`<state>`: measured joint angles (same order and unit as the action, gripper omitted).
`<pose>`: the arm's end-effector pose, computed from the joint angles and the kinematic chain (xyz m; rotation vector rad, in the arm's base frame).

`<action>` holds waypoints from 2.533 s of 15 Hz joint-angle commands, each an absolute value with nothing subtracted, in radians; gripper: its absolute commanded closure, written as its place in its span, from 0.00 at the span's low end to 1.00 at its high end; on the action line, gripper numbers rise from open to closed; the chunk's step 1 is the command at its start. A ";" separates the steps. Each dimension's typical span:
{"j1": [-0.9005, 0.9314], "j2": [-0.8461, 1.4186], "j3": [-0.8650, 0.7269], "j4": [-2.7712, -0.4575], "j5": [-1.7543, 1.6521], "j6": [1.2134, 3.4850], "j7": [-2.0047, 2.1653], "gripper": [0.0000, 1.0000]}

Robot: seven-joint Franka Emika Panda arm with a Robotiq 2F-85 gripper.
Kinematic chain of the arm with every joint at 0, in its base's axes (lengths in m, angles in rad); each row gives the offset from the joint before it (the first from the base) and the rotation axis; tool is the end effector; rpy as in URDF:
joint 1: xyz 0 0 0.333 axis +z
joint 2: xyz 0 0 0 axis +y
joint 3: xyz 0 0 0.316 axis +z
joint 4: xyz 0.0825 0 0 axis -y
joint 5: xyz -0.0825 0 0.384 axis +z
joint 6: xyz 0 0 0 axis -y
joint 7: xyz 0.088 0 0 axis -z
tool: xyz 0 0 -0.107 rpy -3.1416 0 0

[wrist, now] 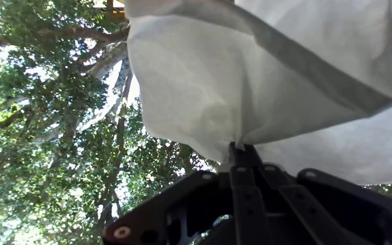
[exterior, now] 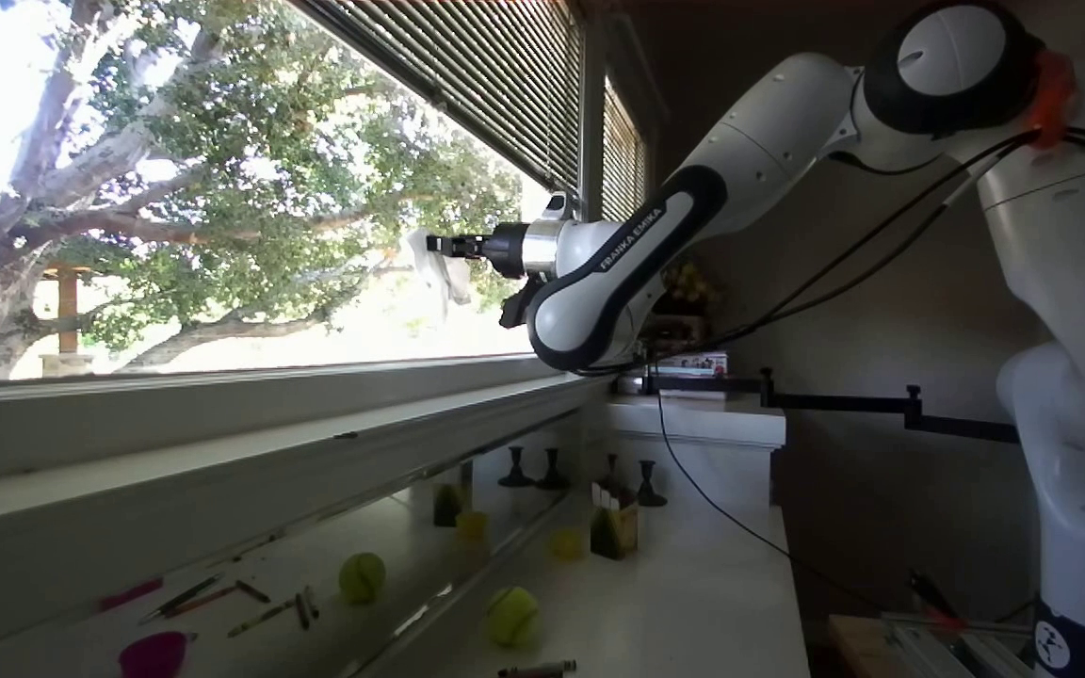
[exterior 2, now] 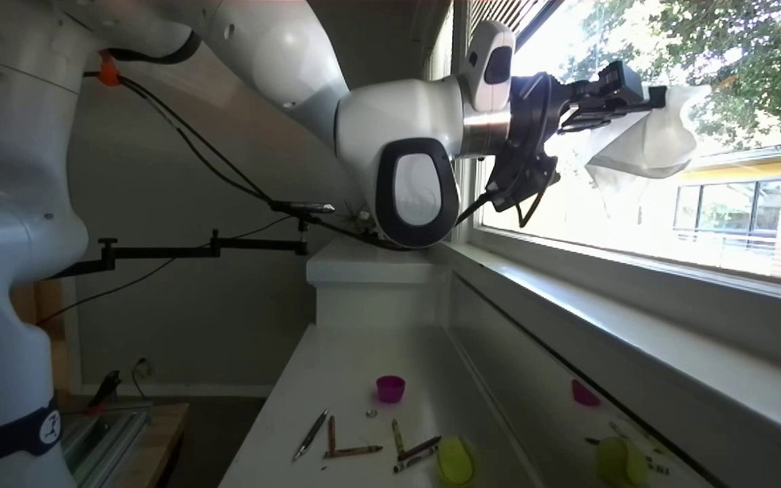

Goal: Use the tissue to wipe the window

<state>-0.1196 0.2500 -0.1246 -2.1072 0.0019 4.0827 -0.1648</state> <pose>0.5642 -0.1330 0.5097 1.8528 -0.0394 2.1183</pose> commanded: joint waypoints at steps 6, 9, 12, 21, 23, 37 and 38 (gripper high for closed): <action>-0.072 0.234 -0.097 -1.994 0.023 4.018 -0.166 1.00; -0.065 0.260 -0.089 -1.986 0.026 4.004 -0.160 1.00; -0.065 0.275 -0.089 -1.991 0.026 3.997 -0.159 1.00; -0.077 0.299 -0.095 -2.041 0.028 4.001 -0.149 1.00; -0.080 0.304 -0.097 -2.058 0.028 4.000 -0.144 1.00; -0.094 0.300 -0.133 -2.142 0.083 3.992 -0.166 1.00; -0.096 0.293 -0.137 -2.142 0.093 3.990 -0.166 1.00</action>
<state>-0.0857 0.2955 -0.1175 -2.1700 0.0345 4.0479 -0.1648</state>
